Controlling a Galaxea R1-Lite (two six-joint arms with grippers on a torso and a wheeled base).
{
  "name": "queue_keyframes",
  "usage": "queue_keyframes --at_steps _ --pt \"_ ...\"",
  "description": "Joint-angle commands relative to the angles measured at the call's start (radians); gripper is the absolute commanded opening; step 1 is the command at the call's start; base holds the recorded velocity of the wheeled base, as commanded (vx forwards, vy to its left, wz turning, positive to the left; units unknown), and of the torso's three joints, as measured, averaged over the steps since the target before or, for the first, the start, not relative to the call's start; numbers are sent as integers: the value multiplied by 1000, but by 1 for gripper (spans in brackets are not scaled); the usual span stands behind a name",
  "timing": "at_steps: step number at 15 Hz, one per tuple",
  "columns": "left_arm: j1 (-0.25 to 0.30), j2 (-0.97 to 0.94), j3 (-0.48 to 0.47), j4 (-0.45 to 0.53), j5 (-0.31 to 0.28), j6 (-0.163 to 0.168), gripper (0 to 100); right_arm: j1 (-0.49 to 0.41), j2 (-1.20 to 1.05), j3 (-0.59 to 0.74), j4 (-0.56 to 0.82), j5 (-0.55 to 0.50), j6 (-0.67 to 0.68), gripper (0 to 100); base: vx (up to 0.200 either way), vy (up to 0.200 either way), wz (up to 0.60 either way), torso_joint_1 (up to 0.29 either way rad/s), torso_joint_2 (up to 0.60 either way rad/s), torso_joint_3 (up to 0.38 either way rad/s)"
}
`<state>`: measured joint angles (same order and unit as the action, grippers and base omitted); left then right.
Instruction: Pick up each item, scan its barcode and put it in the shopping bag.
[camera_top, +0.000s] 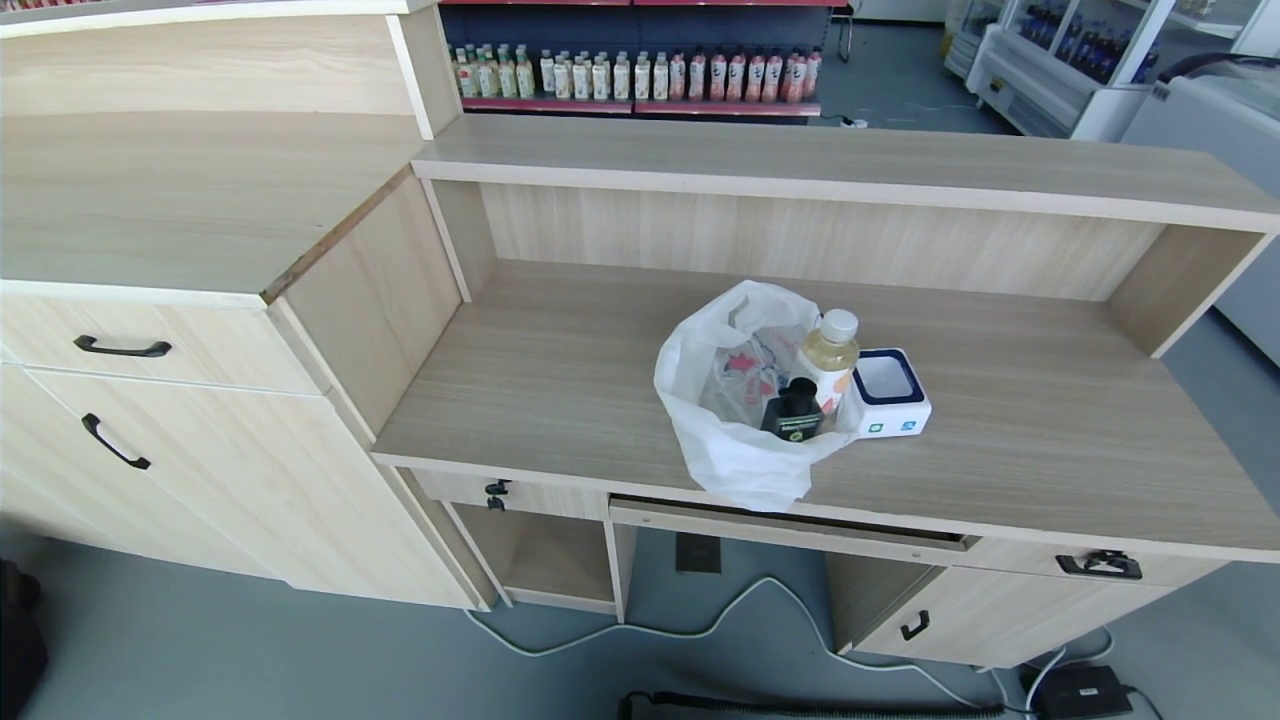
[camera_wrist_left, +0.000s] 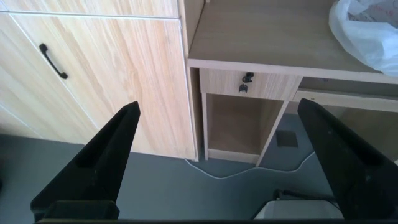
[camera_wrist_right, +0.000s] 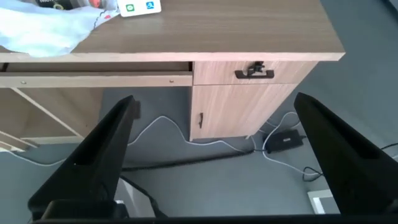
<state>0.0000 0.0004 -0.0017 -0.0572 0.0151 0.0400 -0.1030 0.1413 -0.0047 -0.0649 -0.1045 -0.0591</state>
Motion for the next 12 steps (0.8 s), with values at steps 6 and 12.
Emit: queue_keyframes --at_steps 6,12 --pt "0 0 0 0 0 -2 100 105 -141 5 13 5 58 100 0 0 0 0 0 0" --pt "0 0 0 -1 0 -2 100 103 -141 0 88 5 167 100 0 0 0 0 0 0"
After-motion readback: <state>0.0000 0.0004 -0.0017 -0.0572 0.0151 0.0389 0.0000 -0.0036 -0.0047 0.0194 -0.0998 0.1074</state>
